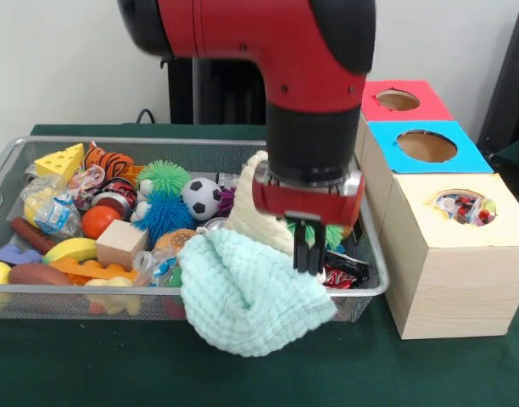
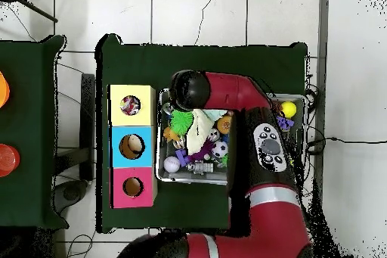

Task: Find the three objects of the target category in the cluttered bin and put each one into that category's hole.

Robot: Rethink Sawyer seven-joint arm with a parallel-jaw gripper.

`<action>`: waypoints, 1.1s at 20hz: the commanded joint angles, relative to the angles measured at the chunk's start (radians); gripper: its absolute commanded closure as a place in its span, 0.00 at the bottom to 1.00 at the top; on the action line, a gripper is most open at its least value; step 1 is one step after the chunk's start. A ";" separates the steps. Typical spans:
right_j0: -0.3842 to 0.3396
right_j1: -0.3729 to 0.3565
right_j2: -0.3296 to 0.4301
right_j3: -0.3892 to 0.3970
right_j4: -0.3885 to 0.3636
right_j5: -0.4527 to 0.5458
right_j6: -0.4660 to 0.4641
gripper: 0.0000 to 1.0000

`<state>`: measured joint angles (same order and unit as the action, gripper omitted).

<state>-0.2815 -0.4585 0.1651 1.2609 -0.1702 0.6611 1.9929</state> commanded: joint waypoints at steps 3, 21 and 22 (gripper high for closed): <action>-0.049 -0.171 0.050 0.142 0.021 0.214 -0.087 1.00; -0.096 -0.116 0.088 0.158 -0.029 0.098 -0.092 1.00; -0.096 -0.107 0.091 0.161 -0.036 0.075 -0.093 1.00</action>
<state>-0.3561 -0.6777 0.1654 1.3398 -0.1562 0.8143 1.9929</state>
